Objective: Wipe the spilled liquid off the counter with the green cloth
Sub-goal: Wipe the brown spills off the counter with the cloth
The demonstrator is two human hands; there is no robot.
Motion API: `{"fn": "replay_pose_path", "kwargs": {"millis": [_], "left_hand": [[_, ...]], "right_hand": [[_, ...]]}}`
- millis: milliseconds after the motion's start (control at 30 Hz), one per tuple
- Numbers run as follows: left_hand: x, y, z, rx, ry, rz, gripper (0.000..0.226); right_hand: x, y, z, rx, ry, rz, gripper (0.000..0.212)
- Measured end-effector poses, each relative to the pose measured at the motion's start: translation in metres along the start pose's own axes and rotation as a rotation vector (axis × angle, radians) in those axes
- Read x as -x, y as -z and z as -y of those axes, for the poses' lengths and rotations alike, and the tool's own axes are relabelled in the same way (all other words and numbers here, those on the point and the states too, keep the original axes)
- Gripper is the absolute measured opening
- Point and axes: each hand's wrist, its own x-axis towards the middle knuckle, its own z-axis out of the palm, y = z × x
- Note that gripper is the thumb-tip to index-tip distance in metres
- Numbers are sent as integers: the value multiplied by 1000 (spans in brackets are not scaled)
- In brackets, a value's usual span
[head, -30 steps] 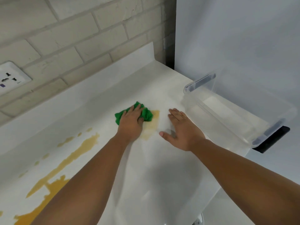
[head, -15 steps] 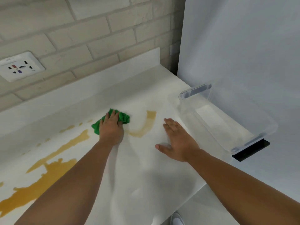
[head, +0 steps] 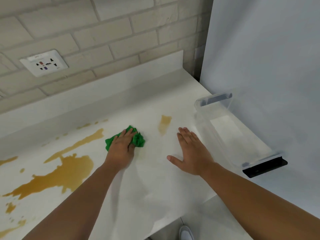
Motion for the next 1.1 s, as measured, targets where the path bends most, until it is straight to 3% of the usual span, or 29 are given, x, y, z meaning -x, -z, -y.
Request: {"fn": "replay_pose_path", "kwargs": {"millis": [100,167,333,467,600,700,800,933,1100], "left_hand": [[-34,-7,-25,-29,157,-67,51],[-50,-17,-48,-31,143,-67,51],[-36,-37,-80,-8,-148,68,52],[-8,-27,-48,2,-319,152,51],[-32,-15,-26,-7,-153,54,54],[-74,-17,-42,-10,48,-29,50],[-107,-25,-66,-28,113,-25,49],[-106,-34,-80,-3,-78,67,48],[-43,-21,-60,70,-328,214,51]], "right_hand": [[4,0,-2,29,16,17,104],[6,0,-4,33,18,26,104],[6,-1,-4,37,18,14,103],[6,-2,-5,14,14,7,104],[6,-2,-4,10,13,8,105],[5,-2,-4,-7,1,-3,106],[4,-2,-3,-21,-27,-4,110],[3,1,-1,-17,-61,11,113],[6,0,-1,-11,-48,1,112]]}}
